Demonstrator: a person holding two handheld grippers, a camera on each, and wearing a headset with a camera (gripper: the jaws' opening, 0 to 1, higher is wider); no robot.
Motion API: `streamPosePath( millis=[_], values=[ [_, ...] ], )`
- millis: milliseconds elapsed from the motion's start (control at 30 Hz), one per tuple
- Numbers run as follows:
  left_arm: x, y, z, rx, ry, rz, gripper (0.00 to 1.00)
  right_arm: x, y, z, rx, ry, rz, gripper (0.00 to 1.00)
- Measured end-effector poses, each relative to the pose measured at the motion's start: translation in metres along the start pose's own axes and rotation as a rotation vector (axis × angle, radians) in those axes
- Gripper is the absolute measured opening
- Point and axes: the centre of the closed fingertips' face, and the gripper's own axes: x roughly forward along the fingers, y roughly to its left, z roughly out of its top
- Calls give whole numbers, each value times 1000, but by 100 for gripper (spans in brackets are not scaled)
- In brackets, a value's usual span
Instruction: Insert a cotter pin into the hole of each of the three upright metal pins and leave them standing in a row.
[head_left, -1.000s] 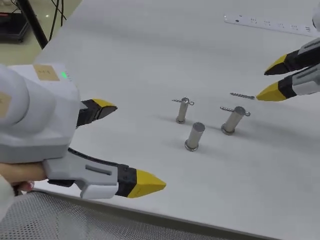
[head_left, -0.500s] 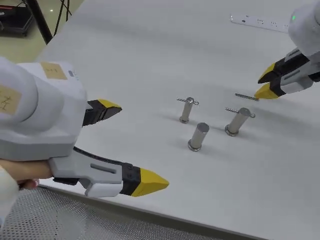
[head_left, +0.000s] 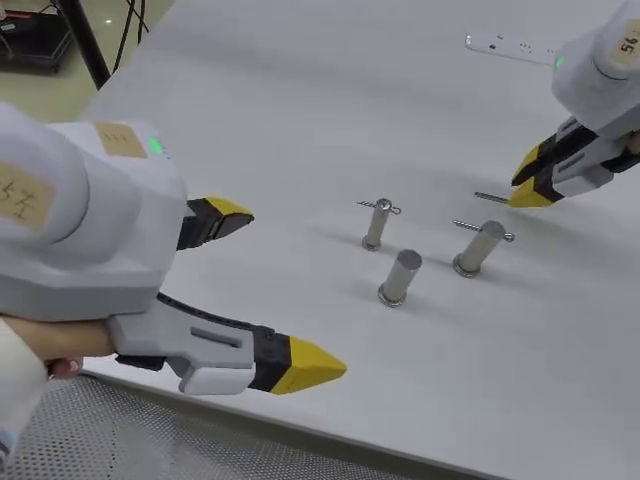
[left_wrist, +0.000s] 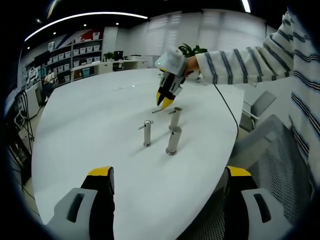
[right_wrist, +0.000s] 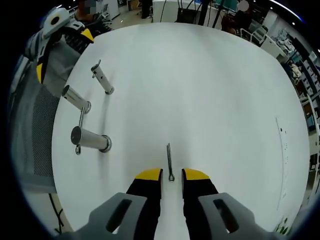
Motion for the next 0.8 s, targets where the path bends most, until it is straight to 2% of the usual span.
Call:
streamPosePath(
  millis=[267, 433, 800],
  values=[
    [1, -1, 1, -2, -3, -4, 89, 4, 5, 3, -20, 18, 21, 9],
    [1, 1, 6, -7, -33, -2, 88, 7, 8, 0, -47, 51, 28, 9],
    [-1, 3, 4, -2, -36, 7, 87, 11, 6, -1, -108, 97, 37, 0]
  ],
)
